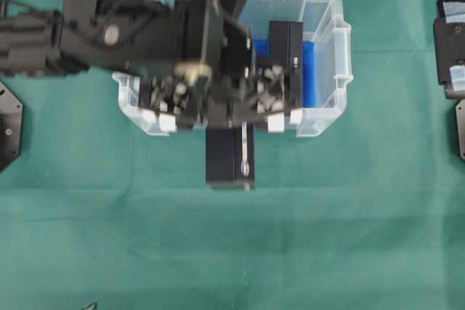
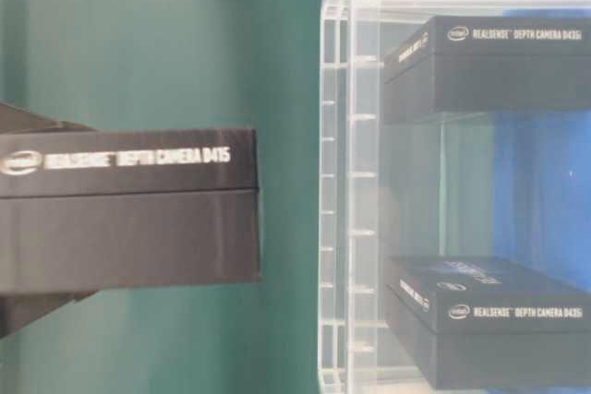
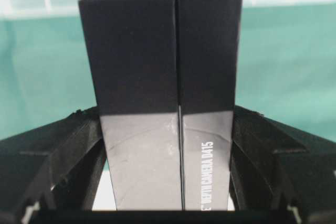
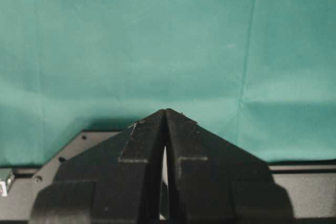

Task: Take the box out of the case with the left arm.
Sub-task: 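Carry the box toward the front and lower it onto the table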

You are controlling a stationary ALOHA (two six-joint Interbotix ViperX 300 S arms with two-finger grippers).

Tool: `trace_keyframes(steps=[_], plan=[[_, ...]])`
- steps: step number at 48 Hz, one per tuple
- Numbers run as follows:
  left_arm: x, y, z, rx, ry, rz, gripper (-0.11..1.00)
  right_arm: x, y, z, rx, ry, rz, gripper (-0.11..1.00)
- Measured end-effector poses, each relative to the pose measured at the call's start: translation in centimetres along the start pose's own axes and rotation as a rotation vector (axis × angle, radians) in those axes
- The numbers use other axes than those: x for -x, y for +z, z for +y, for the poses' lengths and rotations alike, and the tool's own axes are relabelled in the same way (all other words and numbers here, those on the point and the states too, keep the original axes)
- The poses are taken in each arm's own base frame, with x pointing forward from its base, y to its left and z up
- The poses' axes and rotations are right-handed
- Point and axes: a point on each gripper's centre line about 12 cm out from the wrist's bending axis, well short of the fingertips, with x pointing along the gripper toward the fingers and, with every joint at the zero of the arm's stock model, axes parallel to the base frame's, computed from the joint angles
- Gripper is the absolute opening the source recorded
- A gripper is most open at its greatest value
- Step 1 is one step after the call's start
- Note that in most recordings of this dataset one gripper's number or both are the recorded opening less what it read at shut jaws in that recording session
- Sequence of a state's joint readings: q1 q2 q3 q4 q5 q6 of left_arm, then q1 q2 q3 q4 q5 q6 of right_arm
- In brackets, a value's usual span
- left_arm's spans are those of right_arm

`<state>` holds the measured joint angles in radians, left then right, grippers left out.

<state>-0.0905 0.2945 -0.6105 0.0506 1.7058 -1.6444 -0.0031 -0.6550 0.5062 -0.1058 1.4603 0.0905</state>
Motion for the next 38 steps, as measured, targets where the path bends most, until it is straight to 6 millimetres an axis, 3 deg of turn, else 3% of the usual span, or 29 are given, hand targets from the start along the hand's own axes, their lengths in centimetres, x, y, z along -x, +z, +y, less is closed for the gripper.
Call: trace_keyframes(steps=[17, 38], plan=[[0.3, -6.2, 0.8, 0.041, -0.004, 0.026, 0.62, 0.0, 0.0, 0.0, 0.000, -0.001, -0.002, 0.02], [0.4, -7.3, 0.6, 0.035, -0.044, 0.023, 0.62, 0.0, 0.0, 0.0, 0.000, -0.001, -0.002, 0.02]])
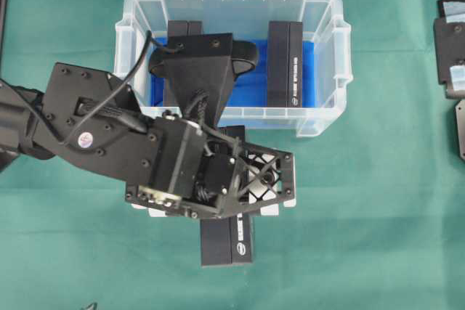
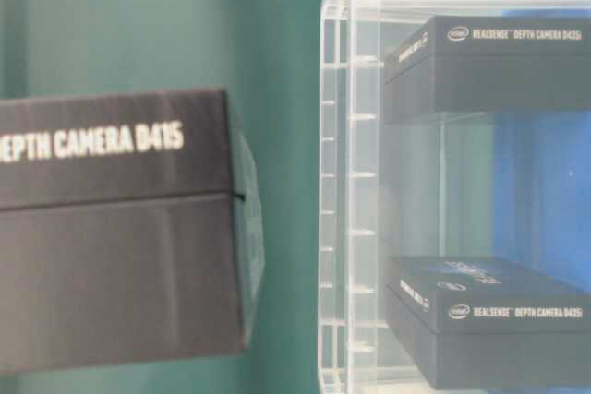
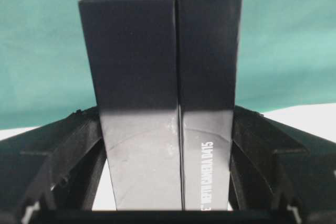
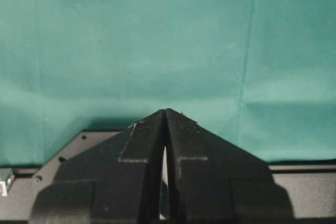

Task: Take the box out of the case with the left arm.
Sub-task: 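Carry the box toward the front and lower it onto the table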

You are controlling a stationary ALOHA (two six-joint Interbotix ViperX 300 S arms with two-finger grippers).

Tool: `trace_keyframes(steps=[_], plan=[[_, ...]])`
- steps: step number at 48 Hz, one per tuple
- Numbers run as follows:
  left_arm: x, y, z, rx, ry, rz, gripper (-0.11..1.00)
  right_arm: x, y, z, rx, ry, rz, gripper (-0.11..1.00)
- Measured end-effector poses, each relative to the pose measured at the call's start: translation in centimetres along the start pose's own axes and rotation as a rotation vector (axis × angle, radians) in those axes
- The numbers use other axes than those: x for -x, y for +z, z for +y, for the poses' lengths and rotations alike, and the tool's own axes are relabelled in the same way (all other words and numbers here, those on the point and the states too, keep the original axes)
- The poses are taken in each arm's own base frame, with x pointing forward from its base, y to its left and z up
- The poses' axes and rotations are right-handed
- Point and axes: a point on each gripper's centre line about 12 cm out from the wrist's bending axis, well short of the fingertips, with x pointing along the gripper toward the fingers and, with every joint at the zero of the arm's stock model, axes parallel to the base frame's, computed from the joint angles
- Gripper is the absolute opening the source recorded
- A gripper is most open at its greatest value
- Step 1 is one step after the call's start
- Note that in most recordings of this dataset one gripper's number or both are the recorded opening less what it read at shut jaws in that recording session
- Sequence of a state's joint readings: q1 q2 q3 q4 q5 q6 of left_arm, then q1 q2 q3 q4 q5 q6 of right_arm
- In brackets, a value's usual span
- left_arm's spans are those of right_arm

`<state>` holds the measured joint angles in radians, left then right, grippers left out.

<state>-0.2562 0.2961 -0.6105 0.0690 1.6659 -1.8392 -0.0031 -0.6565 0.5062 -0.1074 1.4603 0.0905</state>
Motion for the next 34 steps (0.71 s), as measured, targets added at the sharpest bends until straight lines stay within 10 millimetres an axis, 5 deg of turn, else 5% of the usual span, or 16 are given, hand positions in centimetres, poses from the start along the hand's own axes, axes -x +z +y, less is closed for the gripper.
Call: trace_keyframes(steps=[15, 34], plan=[[-1.0, 0.1, 0.1, 0.000, 0.008, -0.011, 0.62, 0.0, 0.0, 0.0, 0.000, 0.002, -0.001, 0.02], [-6.4, 0.2, 0.6, -0.016, 0.033, -0.041, 0.62, 0.0, 0.0, 0.0, 0.000, 0.000, -0.002, 0.02]])
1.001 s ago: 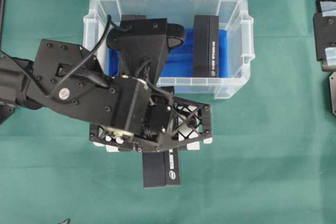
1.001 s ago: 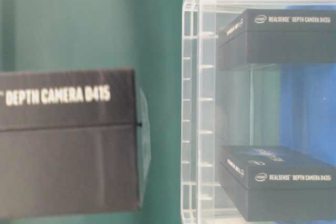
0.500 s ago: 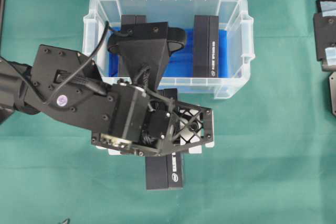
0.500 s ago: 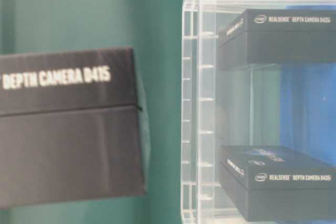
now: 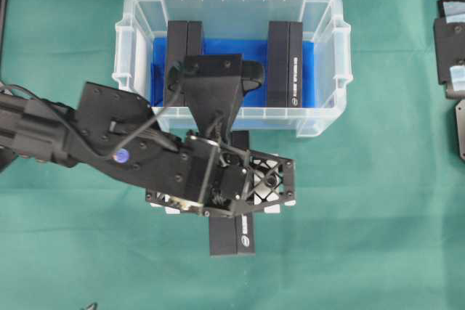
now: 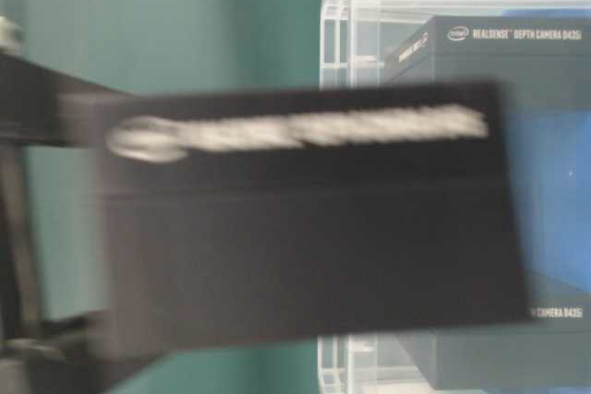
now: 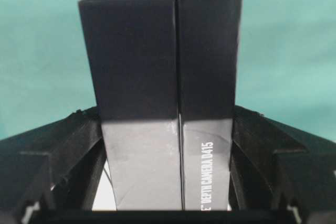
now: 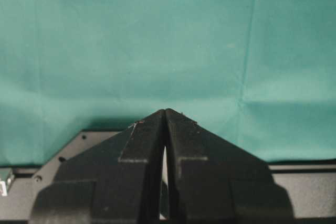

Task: Take the box out of the case with the left arm.
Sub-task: 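Carry the box toward the front and lower it onto the table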

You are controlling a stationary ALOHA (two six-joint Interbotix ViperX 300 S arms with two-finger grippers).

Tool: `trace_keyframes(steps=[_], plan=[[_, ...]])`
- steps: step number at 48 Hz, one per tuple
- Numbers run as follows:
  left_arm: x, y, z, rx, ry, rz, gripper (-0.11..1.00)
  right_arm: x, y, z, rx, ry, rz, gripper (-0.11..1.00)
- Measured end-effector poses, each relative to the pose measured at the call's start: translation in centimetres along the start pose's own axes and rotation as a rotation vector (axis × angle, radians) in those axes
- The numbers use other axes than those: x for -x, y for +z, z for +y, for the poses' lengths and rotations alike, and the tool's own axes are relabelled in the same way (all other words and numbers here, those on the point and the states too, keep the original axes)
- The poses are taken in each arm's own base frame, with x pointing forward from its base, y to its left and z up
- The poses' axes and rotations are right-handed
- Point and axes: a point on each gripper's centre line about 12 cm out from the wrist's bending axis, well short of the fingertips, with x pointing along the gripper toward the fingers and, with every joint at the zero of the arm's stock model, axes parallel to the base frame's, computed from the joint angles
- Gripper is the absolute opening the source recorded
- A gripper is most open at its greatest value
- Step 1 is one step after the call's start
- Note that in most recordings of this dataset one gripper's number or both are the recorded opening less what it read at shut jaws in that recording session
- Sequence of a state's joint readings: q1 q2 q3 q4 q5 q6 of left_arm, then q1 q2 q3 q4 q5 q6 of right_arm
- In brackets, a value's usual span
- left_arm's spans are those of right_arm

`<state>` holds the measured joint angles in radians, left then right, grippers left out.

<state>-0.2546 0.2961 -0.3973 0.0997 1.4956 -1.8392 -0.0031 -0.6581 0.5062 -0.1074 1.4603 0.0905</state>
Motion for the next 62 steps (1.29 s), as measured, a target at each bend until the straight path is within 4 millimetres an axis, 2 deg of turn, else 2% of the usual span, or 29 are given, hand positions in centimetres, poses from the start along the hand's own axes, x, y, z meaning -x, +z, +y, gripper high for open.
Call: trace_keyframes(steps=[16, 31, 41, 62], plan=[[-6.1, -0.4, 0.8, -0.018, -0.033, 0.010, 0.62, 0.0, 0.0, 0.0, 0.000, 0.001, 0.002, 0.02], [-10.8, -0.8, 1.4, -0.028, -0.050, 0.025, 0.62, 0.0, 0.0, 0.0, 0.000, 0.001, 0.002, 0.02], [-12.2, -0.7, 2.4, -0.038, -0.018, 0.022, 0.62, 0.0, 0.0, 0.0, 0.000, 0.001, 0.002, 0.02], [-13.9, -1.0, 3.3, -0.056, -0.039, 0.040, 0.62, 0.0, 0.0, 0.0, -0.002, 0.001, 0.002, 0.02]])
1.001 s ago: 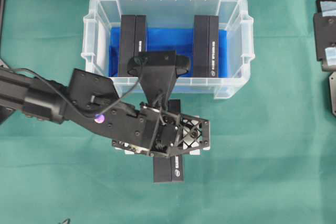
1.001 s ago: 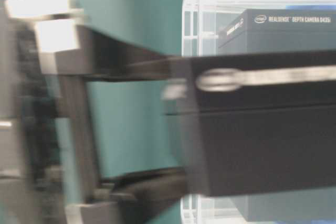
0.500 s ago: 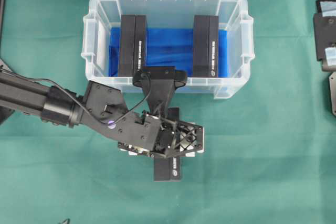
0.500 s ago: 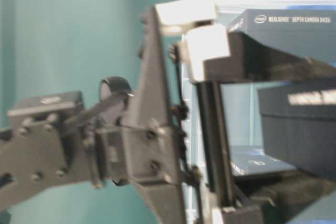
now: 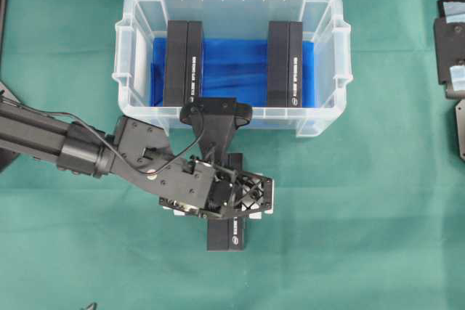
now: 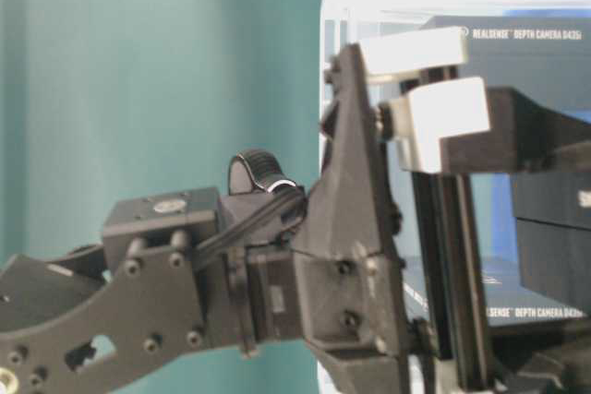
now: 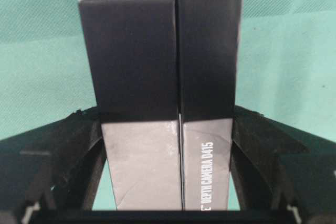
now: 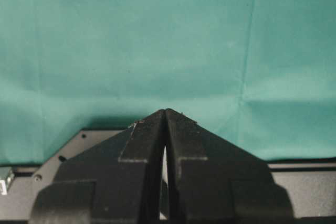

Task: Take the box out of the case with the left arm.
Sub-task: 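Carry the box toward the front and lower it onto the table, then open the left gripper to release the box on the table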

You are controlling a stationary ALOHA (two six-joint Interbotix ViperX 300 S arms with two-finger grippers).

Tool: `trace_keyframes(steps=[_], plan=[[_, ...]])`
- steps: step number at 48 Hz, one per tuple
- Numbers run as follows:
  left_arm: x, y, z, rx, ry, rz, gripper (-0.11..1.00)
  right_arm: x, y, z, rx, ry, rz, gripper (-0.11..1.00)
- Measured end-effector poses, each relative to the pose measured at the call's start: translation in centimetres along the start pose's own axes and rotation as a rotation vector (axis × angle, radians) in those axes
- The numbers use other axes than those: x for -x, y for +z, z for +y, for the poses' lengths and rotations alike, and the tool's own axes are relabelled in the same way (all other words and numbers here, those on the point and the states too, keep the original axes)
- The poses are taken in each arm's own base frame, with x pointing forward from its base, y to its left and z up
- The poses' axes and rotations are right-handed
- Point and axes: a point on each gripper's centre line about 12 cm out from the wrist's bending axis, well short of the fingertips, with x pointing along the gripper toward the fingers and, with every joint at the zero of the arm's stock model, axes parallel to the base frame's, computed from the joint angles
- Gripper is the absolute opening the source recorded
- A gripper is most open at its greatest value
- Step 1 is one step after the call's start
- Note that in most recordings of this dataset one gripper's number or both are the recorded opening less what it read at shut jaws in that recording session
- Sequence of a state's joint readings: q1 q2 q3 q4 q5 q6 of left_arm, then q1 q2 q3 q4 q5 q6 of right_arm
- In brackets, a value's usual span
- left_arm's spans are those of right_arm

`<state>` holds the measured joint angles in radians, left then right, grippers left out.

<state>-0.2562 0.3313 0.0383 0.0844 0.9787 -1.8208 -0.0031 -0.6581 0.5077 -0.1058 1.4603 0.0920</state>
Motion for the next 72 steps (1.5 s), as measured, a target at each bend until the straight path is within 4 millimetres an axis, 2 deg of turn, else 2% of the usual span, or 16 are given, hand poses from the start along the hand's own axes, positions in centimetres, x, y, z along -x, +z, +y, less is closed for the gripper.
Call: trace_keyframes(steps=[7, 13, 15, 36, 42, 48, 57, 64, 72], plan=[[-0.1, -0.1, 0.1, -0.005, 0.004, -0.001, 0.63, 0.0, 0.0, 0.0, 0.000, -0.002, 0.000, 0.02], [-0.1, -0.1, 0.1, -0.006, 0.003, 0.001, 0.85, 0.0, 0.0, 0.0, 0.000, 0.000, 0.002, 0.02], [-0.1, -0.1, 0.1, -0.007, 0.003, 0.001, 0.89, 0.0, 0.0, 0.0, 0.000, 0.000, 0.000, 0.02], [0.3, -0.2, -0.4, -0.004, -0.019, 0.006, 0.88, 0.0, 0.0, 0.0, 0.000, -0.001, -0.002, 0.02], [1.9, -0.1, -0.7, -0.003, -0.008, 0.000, 0.88, 0.0, 0.0, 0.0, 0.000, -0.002, 0.000, 0.02], [4.5, 0.2, -1.1, 0.002, -0.001, -0.008, 0.88, 0.0, 0.0, 0.0, 0.000, 0.000, 0.000, 0.02], [7.4, 0.9, -2.3, -0.006, -0.031, -0.009, 0.88, 0.0, 0.0, 0.0, 0.002, 0.000, 0.002, 0.02], [8.5, 1.3, -3.2, -0.036, -0.066, -0.013, 0.88, 0.0, 0.0, 0.0, 0.001, 0.000, -0.002, 0.02], [8.6, 1.4, -3.2, -0.038, -0.063, -0.016, 0.88, 0.0, 0.0, 0.0, 0.002, -0.002, 0.000, 0.02]])
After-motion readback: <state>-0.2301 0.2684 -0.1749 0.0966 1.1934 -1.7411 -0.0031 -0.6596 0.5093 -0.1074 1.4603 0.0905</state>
